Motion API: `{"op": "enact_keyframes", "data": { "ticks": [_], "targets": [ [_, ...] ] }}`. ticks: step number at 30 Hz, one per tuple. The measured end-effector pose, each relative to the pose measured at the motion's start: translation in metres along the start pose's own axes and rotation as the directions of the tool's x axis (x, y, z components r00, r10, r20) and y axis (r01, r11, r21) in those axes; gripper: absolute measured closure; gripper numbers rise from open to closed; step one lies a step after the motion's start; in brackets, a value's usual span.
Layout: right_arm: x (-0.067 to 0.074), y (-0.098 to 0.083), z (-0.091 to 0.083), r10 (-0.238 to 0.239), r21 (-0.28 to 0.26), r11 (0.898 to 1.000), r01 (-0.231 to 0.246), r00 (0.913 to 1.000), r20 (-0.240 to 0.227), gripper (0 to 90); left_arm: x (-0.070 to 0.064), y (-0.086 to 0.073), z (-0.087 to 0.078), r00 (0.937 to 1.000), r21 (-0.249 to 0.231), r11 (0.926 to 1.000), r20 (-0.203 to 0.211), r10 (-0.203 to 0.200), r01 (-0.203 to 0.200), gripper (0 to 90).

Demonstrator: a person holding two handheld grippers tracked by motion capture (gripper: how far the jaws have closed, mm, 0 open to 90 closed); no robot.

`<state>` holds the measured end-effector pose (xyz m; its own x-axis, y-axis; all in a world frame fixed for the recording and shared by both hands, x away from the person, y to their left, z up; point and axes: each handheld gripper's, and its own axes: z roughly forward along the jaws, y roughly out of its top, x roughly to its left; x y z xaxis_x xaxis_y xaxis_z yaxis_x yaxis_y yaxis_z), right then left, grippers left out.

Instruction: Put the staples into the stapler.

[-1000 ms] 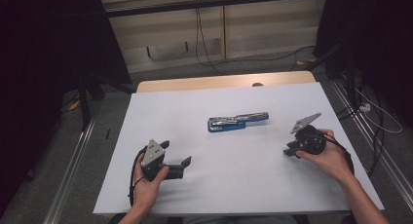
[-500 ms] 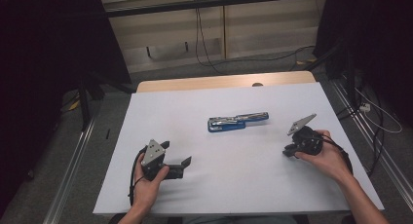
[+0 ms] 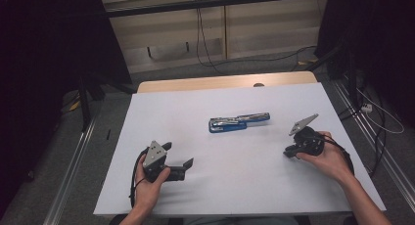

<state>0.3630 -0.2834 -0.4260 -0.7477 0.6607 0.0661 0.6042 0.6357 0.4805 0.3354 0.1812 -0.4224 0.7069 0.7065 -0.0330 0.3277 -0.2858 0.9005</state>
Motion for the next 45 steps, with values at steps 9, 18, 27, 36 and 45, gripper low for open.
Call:
{"op": "enact_keyframes", "data": {
  "ticks": [9, 18, 27, 36, 45],
  "targets": [
    [0.0, 0.001, -0.003, -0.002, -0.041, 0.999, 0.003, 0.9999, 0.012, 79.3, 0.001, 0.0, -0.002, 0.9999, -0.007, 0.9999, -0.007, -0.01, 0.01, 3.5],
    [-0.005, 0.001, -0.007, 0.029, -0.106, 0.994, -0.027, 0.9994, 0.019, 79.4, 0.002, 0.0, -0.001, 0.9999, -0.005, 0.9999, -0.009, -0.01, 0.01, 3.6],
    [-0.002, 0.005, -0.012, 0.036, -0.177, 0.984, -0.031, 0.9991, 0.022, 79.4, 0.002, 0.0, -0.001, 0.9999, -0.007, 0.9999, -0.011, -0.008, 0.008, 3.6],
    [0.001, 0.013, -0.012, 0.047, -0.218, 0.975, -0.043, 0.9988, 0.016, 79.4, 0.003, 0.0, -0.001, 0.9999, -0.01, 0.9999, -0.016, -0.006, 0.006, 3.7],
    [0.008, 0.031, -0.007, 0.0, -0.223, 0.975, -0.002, 1.0, -0.01, 79.4, 0.002, 0.0, -0.001, 0.9999, -0.008, 1.0, -0.014, -0.002, 0.001, 3.7]
  ]
}}
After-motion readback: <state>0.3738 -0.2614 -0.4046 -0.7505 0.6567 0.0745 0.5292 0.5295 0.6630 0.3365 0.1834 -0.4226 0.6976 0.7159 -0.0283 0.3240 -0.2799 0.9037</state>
